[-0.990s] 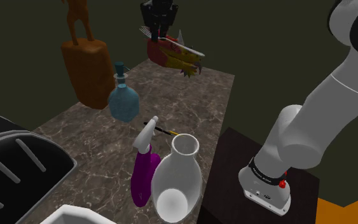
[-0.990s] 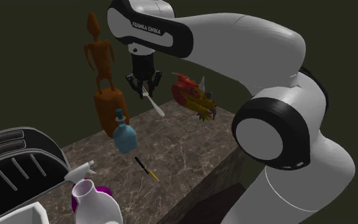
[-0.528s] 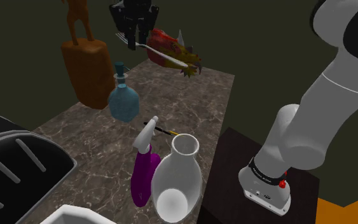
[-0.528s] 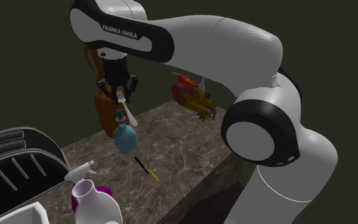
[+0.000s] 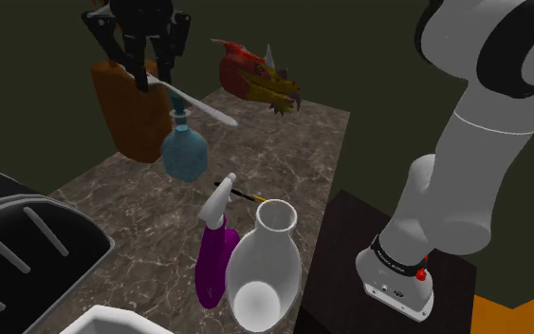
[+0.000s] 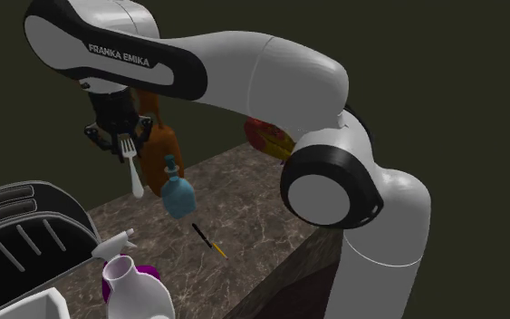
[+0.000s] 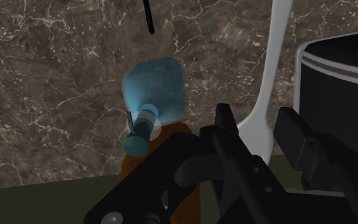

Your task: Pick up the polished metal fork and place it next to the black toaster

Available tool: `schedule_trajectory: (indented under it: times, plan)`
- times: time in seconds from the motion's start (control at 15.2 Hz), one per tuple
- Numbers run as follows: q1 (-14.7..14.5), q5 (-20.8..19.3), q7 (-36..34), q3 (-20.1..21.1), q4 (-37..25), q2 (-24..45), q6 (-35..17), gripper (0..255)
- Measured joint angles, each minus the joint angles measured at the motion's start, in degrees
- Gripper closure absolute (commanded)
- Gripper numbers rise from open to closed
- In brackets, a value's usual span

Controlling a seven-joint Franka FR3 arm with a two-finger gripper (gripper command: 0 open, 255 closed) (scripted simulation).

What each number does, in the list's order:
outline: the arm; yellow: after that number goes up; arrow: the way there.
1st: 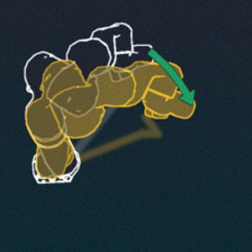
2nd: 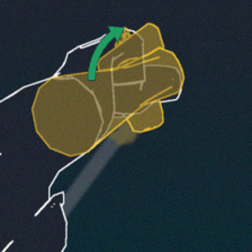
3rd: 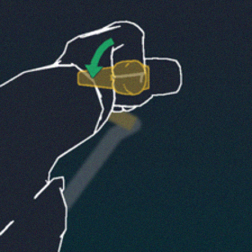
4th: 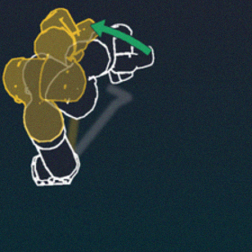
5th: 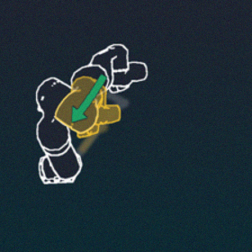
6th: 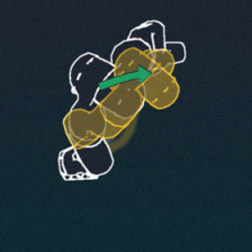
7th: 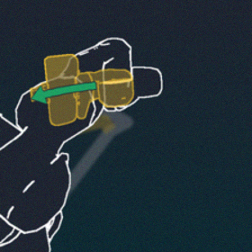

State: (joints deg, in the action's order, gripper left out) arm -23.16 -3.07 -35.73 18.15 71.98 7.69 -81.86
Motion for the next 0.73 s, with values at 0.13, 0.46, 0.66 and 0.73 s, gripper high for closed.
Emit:
schedule_trajectory:
  times: [0.13, 0.46, 0.66, 0.73]
  plan:
    - [-2.01, -1.41, -2.51, 1.06, -4.99, 3.37, 1.84, 255]
    - [-9.60, -6.44, -8.87, 2.99, -21.45, 15.23, 7.23, 255]
    - [-9.22, -5.99, -9.45, 3.13, -17.41, 14.07, 4.33, 255]
    - [-8.94, -5.78, -9.49, 3.15, -15.76, 13.56, 3.18, 255]
